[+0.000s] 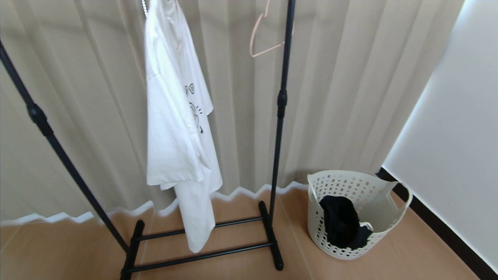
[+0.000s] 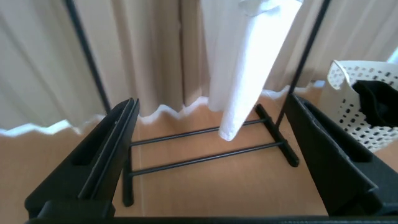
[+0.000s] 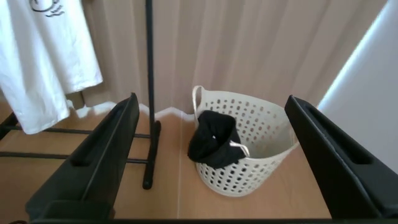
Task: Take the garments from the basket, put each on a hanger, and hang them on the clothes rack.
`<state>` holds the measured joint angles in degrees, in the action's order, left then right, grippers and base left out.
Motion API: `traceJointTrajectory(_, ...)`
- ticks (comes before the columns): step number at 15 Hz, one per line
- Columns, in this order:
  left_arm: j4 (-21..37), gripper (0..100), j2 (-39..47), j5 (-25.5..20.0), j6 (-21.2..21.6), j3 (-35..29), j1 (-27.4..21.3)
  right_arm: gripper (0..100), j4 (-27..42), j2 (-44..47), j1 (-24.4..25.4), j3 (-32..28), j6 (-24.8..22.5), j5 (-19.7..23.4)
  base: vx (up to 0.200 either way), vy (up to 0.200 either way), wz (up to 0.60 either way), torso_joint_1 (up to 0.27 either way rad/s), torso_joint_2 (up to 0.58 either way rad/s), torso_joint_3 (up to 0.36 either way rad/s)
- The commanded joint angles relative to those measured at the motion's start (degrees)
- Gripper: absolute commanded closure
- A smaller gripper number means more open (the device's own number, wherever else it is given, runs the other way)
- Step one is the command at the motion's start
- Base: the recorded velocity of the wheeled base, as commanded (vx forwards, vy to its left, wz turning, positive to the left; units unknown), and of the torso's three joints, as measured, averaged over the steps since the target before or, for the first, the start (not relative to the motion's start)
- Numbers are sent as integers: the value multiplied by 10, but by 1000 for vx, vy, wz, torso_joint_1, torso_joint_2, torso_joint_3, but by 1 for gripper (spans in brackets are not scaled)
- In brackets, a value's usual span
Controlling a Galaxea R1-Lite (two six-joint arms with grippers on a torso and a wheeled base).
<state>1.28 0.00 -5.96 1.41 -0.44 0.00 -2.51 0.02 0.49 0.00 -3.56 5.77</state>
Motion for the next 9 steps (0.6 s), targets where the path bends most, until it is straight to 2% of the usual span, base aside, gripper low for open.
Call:
traceJointTrajectory(1, 0, 0, 1, 0, 0, 0, 0, 0, 0, 0, 0, 0, 0, 0, 0, 0, -600, 2, 51, 36)
traceJointTrajectory(2, 0, 0, 1, 0, 0, 0, 0, 0, 0, 0, 0, 0, 0, 0, 0, 0, 0, 0, 0, 0)
traceJointTrajectory(8, 0, 0, 1, 0, 0, 0, 0, 0, 0, 0, 0, 0, 0, 0, 0, -200, 0, 6, 9, 7)
traceJointTrajectory(9, 0, 0, 1, 0, 0, 0, 0, 0, 0, 0, 0, 0, 0, 0, 200, -200, 0, 2, -7, 2)
